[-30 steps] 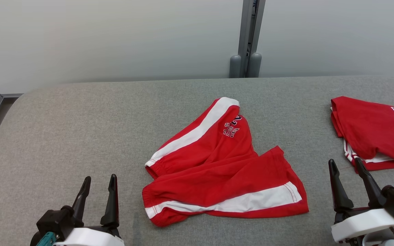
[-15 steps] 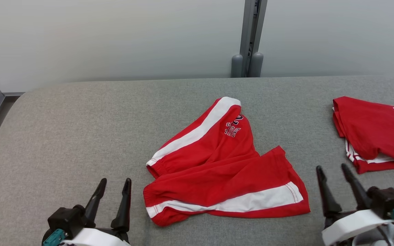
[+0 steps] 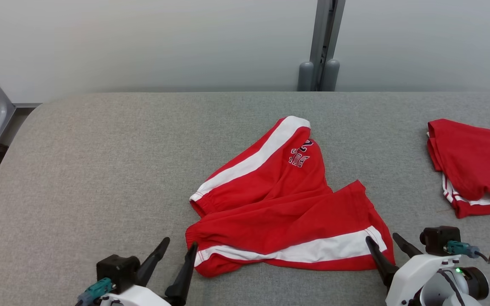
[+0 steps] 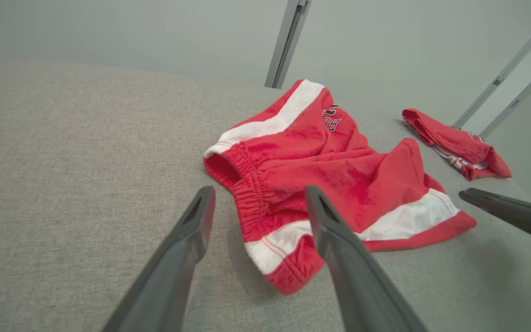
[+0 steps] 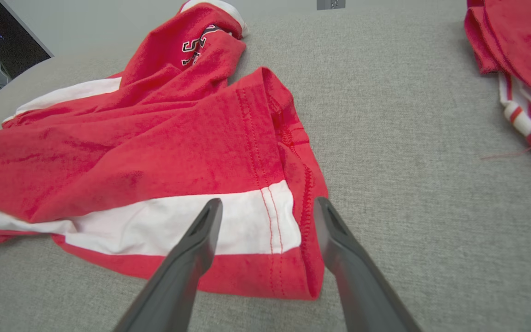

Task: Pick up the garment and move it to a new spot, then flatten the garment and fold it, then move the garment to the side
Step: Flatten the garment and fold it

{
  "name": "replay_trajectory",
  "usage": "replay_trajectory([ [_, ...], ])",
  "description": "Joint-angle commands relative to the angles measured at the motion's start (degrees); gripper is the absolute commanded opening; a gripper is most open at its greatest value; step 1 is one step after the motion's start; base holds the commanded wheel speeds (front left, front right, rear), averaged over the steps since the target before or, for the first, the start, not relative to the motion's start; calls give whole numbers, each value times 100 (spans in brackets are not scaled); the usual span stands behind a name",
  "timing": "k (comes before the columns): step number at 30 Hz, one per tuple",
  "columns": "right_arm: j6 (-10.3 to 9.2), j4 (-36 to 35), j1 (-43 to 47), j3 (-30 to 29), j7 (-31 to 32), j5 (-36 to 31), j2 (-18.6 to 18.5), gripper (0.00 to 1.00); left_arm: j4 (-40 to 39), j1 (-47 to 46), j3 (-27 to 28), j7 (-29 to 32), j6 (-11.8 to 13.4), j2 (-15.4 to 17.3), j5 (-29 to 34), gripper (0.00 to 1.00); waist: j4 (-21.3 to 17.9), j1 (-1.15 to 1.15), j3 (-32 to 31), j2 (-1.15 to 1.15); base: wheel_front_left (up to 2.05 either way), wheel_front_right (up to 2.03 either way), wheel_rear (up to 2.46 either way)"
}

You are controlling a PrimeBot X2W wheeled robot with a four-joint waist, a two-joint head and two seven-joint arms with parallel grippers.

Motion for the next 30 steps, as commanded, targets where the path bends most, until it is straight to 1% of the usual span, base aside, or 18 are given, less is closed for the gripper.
replay_trajectory([
  [1, 1, 45, -73, -15, 39, 41, -32, 100, -33, -131, -37, 55, -37, 59, -29, 100, 27, 0, 21, 0, 0, 0, 0],
  [7, 1, 287, -175, 29, 289, 160, -16, 100, -115, -137, -320, 361, -101, 155, -240, 100, 105, 0, 69, 0, 0, 0, 0],
  [12, 1, 458, -218, -57, 411, 164, 33, 100, -135, -158, -502, 478, -123, 237, -340, 100, 141, 0, 102, 0, 0, 0, 0],
  [22, 1, 402, -201, 44, 427, 176, 93, 100, -82, -315, -934, 645, -146, 356, -643, 100, 109, 0, 146, 0, 0, 0, 0],
  [24, 1, 354, -159, 57, 433, 172, 93, 87, 2, -357, -978, 661, -142, 375, -712, 100, 87, 0, 142, 0, 0, 0, 0],
  [25, 1, 329, -136, 65, 435, 169, 93, 79, 66, -393, -953, 653, -123, 401, -696, 100, 73, 0, 139, 0, 0, 0, 0],
  [26, 1, 304, -115, 80, 448, 166, 96, 75, 142, -422, -927, 640, -74, 419, -666, 100, 56, 0, 135, 0, 0, 0, 0],
  [27, 1, 278, -100, 90, 463, 163, 100, 74, 218, -431, -916, 648, -42, 410, -677, 100, 38, 0, 133, 0, 0, 0, 0],
  [30, 1, 200, -51, 125, 489, 141, 115, 78, 396, -470, -844, 632, 63, 412, -712, 100, -12, 0, 134, 0, 0, 0, 0],
])
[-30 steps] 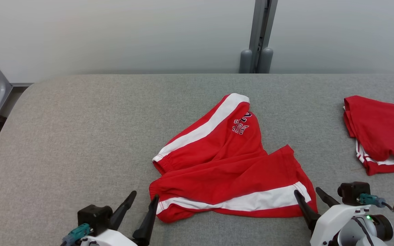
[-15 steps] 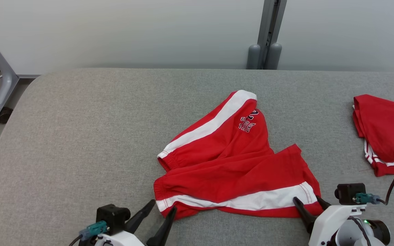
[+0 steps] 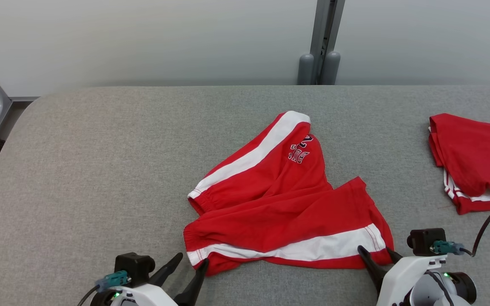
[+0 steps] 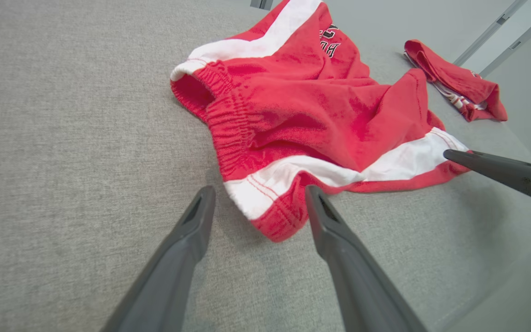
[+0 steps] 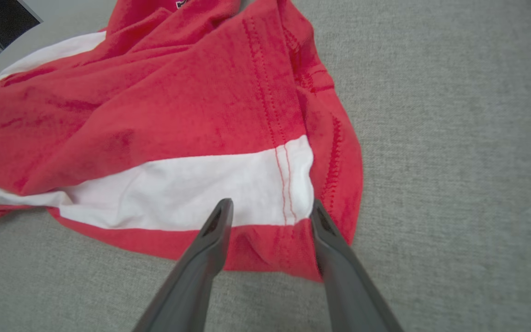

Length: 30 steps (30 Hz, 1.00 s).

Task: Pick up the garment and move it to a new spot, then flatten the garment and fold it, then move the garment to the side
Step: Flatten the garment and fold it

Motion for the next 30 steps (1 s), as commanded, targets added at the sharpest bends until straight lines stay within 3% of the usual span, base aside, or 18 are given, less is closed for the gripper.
replay_trajectory([
  [1, 1, -50, 71, 9, 24, -31, -4, 78, 54, -114, 58, -34, 54, 33, -29, 100, -24, 0, 1, 0, 0, 0, 0],
  [6, 1, -224, 109, 37, 68, -12, 26, 81, 197, -129, 145, -53, 139, 35, -115, 100, -70, 0, 31, 0, 0, 0, 0],
  [15, 1, -335, 81, -9, 28, -15, 26, 80, 418, -268, -56, 53, -91, -66, -501, 100, -96, 0, 55, 0, 0, 0, 0],
  [17, 1, -331, 61, -18, -1, -32, 34, 76, 475, -286, -109, 63, -116, -68, -549, 100, -103, 0, 53, 0, 0, 0, 0],
  [18, 1, -335, 47, -17, -19, -36, 40, 71, 496, -301, -130, 46, -120, -63, -577, 95, -108, 0, 53, 0, 0, 0, 0],
  [19, 1, -335, 37, -18, -37, -36, 43, 53, 501, -323, -140, 26, -131, -60, -608, 71, -111, 0, 51, 0, 0, 0, 0],
  [21, 1, -322, 30, -24, -82, -32, 45, 35, 494, -347, -174, -3, -140, -50, -664, 0, -110, 0, 39, 0, 0, 0, 0],
  [23, 1, -298, 29, -30, -128, -20, 48, 4, 477, -344, -240, 46, -154, -25, -724, 0, -102, 0, 23, 0, 0, 0, 0],
  [24, 1, -297, 29, -23, -155, 1, 56, 0, 456, -357, -256, 5, -161, 2, -727, 0, -97, 0, 12, 0, 0, 0, 0],
  [30, 1, -307, 4, -55, -428, 2, 50, 0, 343, -365, -281, -130, -161, 109, -770, 0, -70, 0, -66, 0, 0, 0, 0],
])
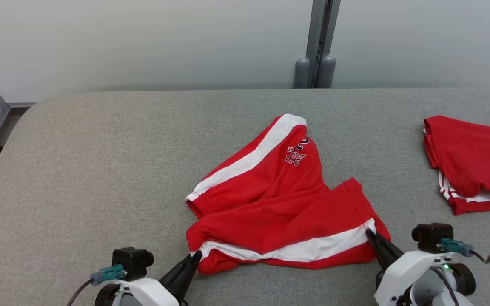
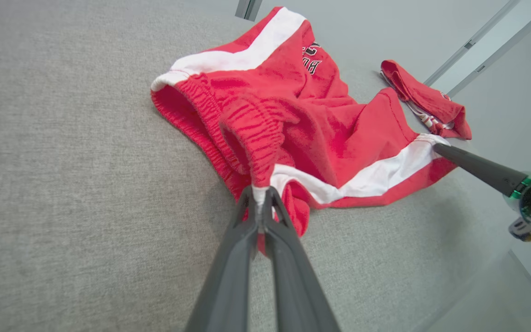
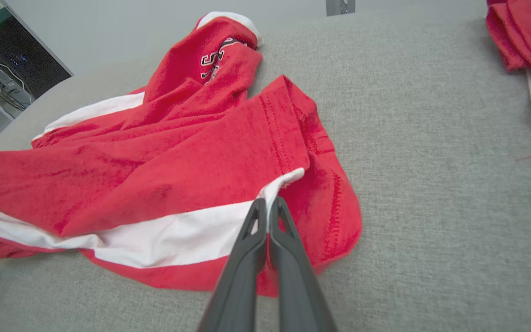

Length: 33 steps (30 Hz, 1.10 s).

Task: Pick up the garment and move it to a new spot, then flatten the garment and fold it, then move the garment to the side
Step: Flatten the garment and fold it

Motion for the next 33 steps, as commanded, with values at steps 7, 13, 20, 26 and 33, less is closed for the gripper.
replay_trajectory([
  [7, 1, -456, 69, -337, -803, 111, -43, 0, -837, 88, 139, -203, 27, 251, -69, 0, -4, 0, -235, 0, 0, 0, 0],
  [13, 1, -1108, 116, -483, -1194, 412, -50, 0, -1674, 160, 265, -51, 57, 423, -263, 0, -74, 0, -338, 0, 0, 0, 0],
  [20, 1, -1331, -751, -349, -1172, 871, -167, 0, -1653, -909, 383, 305, -11, 818, -431, 0, -193, 0, 37, 0, 0, 0, 0],
  [26, 1, -1091, -2343, -116, -1007, 1340, -441, 0, -1216, -2791, 332, 515, -23, 992, -640, 0, -247, 0, 986, 0, 0, 0, 0],
  [33, 1, -470, -4798, 154, -1079, 1787, -497, 0, -402, -5203, 134, 658, -22, 1297, -870, 0, -406, 0, 2273, 0, 0, 0, 0],
])
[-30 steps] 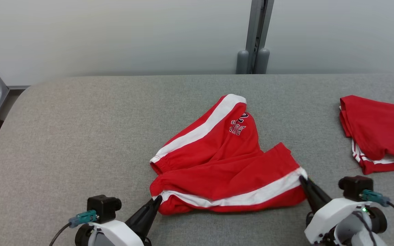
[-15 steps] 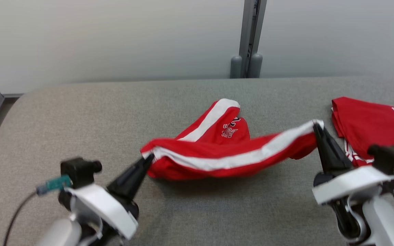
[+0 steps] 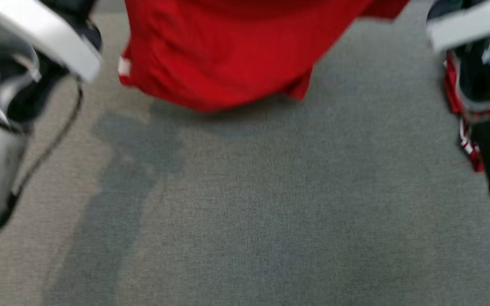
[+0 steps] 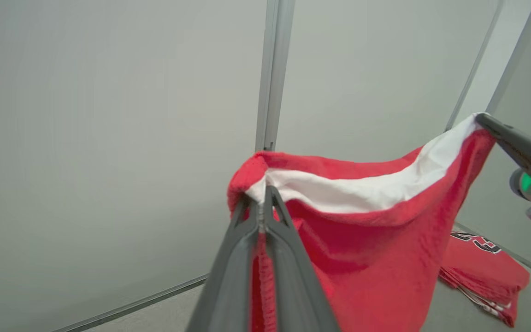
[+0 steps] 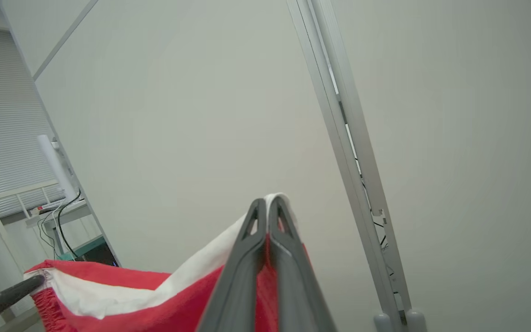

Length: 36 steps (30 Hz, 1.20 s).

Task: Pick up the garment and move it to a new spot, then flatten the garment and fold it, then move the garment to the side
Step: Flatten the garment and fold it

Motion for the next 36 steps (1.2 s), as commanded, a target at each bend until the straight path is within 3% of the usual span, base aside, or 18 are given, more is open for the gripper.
replay_trajectory([
  [1, 1, 141, -379, 22, -106, 18, -60, 0, 157, -390, -31, -28, -6, 17, -62, 0, -124, 0, 822, 0, 0, 0, 0],
  [10, 1, 882, -2812, 338, -724, 100, -283, 0, 1441, -2781, -518, -672, -7, -11, -57, 0, -81, 0, 1654, 0, 0, 0, 0],
  [17, 1, 797, -3364, 214, -817, 11, -353, 0, 1987, -3492, -959, -1046, -7, -83, -270, 0, -68, 0, 1732, 0, 0, 0, 0],
  [27, 1, 406, -1695, 1156, -804, 193, -444, 0, 1960, -2255, -2365, -1149, -8, 244, -1129, 0, -179, 0, 1056, 0, 0, 0, 0],
  [36, 1, -372, 783, 1783, -804, 608, -861, 0, 1140, -276, -3487, -1530, -8, 960, -1743, 0, -352, 0, -231, 0, 0, 0, 0],
])
